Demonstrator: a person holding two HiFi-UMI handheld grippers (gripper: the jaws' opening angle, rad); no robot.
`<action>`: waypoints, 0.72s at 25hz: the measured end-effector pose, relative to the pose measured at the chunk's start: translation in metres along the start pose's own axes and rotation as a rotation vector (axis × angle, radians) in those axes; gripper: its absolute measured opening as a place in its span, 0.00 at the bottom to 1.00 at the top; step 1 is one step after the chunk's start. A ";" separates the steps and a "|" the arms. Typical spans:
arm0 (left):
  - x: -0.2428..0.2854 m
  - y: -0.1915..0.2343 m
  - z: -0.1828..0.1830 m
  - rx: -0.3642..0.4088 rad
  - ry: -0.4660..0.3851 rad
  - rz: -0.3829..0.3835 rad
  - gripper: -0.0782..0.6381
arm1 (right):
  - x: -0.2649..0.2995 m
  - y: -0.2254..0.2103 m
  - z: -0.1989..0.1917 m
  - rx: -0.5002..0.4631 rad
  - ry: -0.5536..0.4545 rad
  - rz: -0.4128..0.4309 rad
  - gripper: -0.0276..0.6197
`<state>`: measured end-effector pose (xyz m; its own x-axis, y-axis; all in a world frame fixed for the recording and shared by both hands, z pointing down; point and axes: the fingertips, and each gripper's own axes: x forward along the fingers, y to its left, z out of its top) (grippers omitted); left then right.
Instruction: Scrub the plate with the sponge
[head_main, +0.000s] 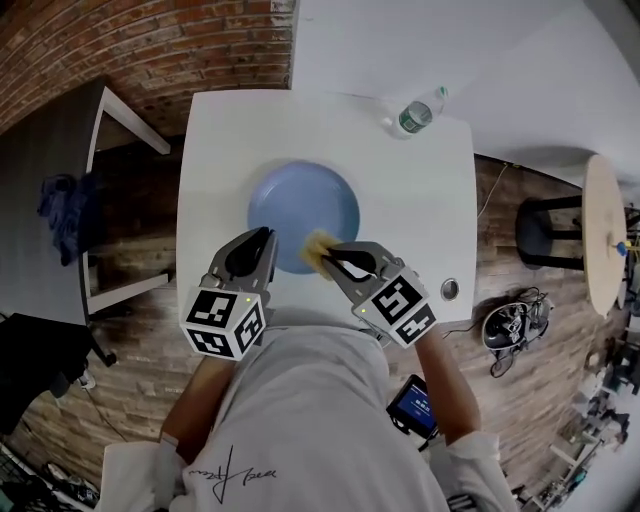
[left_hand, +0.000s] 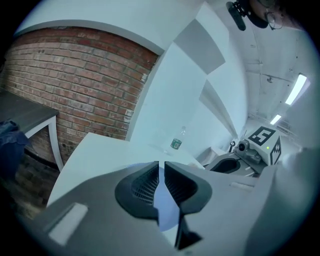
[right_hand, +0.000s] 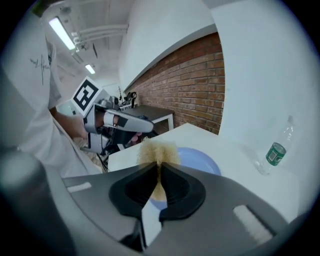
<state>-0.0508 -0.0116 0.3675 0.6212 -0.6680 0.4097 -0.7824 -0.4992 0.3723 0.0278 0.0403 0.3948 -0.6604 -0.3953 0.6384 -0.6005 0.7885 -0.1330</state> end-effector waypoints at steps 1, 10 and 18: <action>-0.003 -0.006 0.006 0.008 -0.014 -0.010 0.17 | -0.007 0.000 0.004 0.024 -0.030 -0.003 0.09; -0.018 -0.043 0.049 0.067 -0.140 -0.035 0.13 | -0.072 -0.025 0.043 0.303 -0.308 -0.134 0.08; -0.034 -0.051 0.055 0.022 -0.200 -0.024 0.13 | -0.097 -0.011 0.050 0.251 -0.338 -0.156 0.08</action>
<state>-0.0345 0.0058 0.2890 0.6200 -0.7512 0.2264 -0.7698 -0.5267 0.3605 0.0759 0.0467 0.2965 -0.6387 -0.6647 0.3876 -0.7677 0.5850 -0.2616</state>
